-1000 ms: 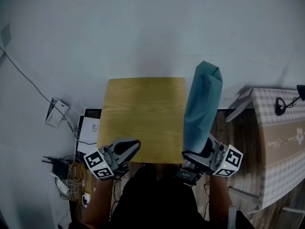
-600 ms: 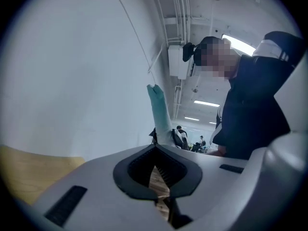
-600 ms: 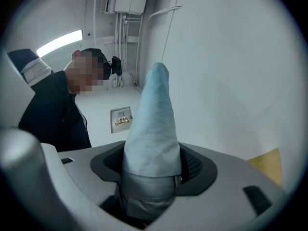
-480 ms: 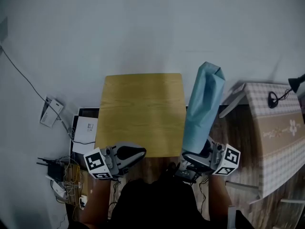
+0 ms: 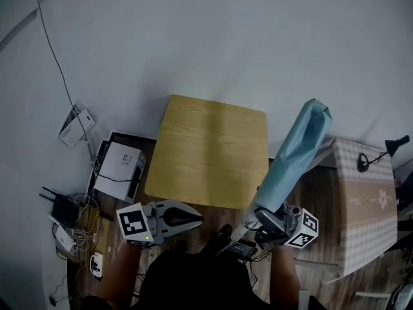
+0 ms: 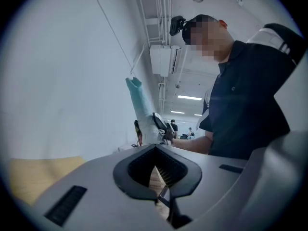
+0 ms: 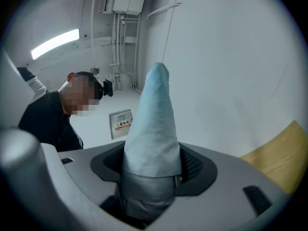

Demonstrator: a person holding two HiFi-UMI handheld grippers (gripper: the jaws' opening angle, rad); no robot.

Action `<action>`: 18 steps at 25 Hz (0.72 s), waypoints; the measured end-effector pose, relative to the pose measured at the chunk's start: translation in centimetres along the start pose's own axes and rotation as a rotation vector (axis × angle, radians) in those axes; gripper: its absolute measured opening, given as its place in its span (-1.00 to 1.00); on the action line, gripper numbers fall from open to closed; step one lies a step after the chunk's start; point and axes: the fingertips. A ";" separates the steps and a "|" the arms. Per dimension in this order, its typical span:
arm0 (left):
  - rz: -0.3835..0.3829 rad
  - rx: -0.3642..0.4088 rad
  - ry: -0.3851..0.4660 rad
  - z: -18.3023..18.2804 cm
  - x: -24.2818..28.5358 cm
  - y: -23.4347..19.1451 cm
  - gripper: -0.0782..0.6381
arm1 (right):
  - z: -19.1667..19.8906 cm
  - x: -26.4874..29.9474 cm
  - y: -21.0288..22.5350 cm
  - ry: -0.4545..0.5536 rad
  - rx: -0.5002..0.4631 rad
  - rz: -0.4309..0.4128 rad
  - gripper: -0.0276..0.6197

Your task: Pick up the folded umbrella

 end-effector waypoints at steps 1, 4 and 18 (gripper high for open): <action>0.006 -0.022 0.015 0.1 -1.1 0.5 -0.75 | 0.5 0.7 -0.5 0.005 0.006 0.004 -0.02; -0.021 -0.083 0.072 0.3 -3.8 0.8 -0.75 | 2.0 2.3 -2.3 -0.004 -0.008 0.014 -0.02; -0.040 -0.060 0.181 -2.9 -5.6 2.5 -0.75 | 2.3 1.2 -7.6 -0.107 -0.047 0.024 -0.02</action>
Point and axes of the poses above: the fingertips, and each gripper's own axes: x forward along the fingers, y to its right, z out of its underside, and after that the axes turned 11 degrees about -z, right-handed
